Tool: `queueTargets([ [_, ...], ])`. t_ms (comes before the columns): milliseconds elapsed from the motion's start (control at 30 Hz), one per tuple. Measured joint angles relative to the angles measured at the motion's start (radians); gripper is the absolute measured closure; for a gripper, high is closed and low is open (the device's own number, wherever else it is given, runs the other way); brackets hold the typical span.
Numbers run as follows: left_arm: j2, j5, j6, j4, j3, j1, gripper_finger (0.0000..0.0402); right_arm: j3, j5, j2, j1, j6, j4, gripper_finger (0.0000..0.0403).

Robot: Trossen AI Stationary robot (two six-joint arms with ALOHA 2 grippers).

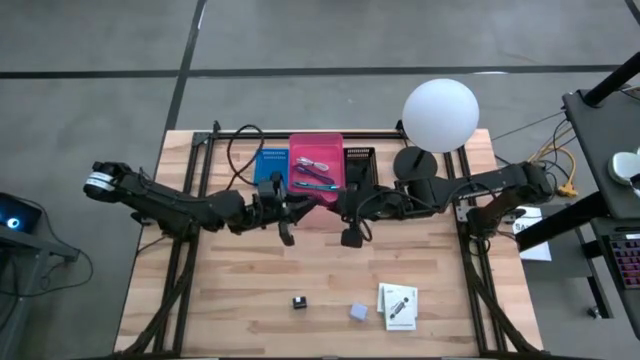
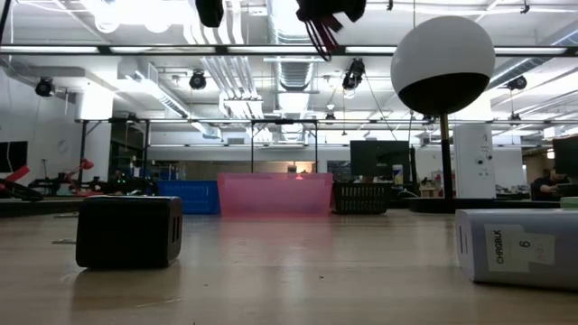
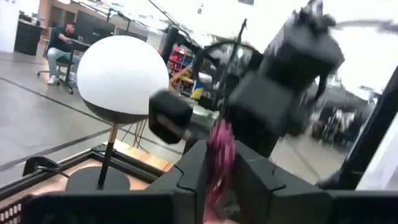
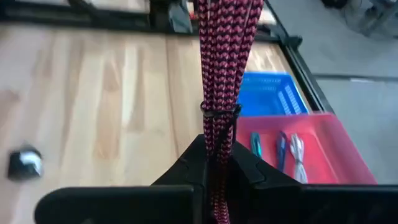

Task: Pick and place items into bin
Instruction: Put the pink charger cable into the pink bin

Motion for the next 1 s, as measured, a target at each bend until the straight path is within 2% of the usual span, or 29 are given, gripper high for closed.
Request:
queueTargets([
  [300,-0.045,-0.067,0.088,-0.009,-0.008,0.021,0.0258,0.006,0.033,0.002,-0.059,-0.012,-0.194,0.0388],
  [400,-0.097,-0.07,0.105,-0.105,-0.013,0.022,0.024,-0.005,0.025,0.002,-0.09,-0.017,-0.174,0.0388],
  [667,-0.302,-0.067,-0.07,-0.46,-0.015,0.021,0.0235,-0.017,-0.125,0.03,-0.228,-0.046,-0.143,0.0389],
  [900,-0.4,-0.062,-0.055,-0.56,-0.029,0.021,0.0235,-0.013,-0.309,0.105,-0.348,-0.112,-0.005,0.0389],
  [1000,-0.418,-0.062,-0.024,-0.592,-0.031,0.021,0.0235,-0.008,-0.354,0.157,-0.391,-0.106,0.07,0.039],
])
